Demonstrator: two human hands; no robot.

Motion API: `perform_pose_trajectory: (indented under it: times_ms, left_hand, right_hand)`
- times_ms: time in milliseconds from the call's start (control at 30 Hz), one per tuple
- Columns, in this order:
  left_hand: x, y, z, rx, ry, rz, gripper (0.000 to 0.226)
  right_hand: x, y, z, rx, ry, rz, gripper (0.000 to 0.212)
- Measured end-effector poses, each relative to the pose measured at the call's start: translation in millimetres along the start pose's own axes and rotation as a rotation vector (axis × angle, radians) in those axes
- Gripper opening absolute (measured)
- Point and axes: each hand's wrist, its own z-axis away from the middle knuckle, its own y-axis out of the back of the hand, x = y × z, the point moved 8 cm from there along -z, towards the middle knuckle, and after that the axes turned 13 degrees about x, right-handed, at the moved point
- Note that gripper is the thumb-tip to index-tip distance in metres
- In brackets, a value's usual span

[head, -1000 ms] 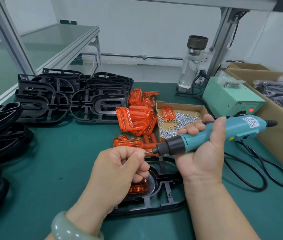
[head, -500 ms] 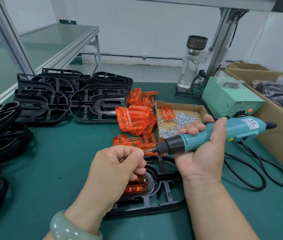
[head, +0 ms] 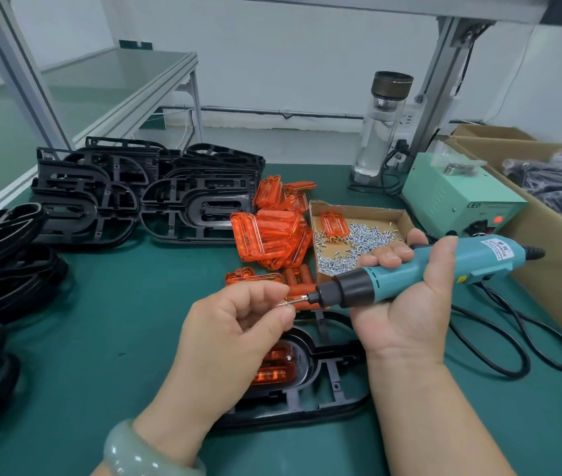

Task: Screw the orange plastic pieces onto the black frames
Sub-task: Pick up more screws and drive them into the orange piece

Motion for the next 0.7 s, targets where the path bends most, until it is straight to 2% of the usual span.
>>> perform_pose_trajectory:
  times_ms: [700]
  left_hand:
    - [7.3,6.7,0.5,-0.001,-0.101,-0.099,0.031]
  right_hand:
    - [4.8,-0.7,2.0,-0.011,-0.024,0.011,0.022]
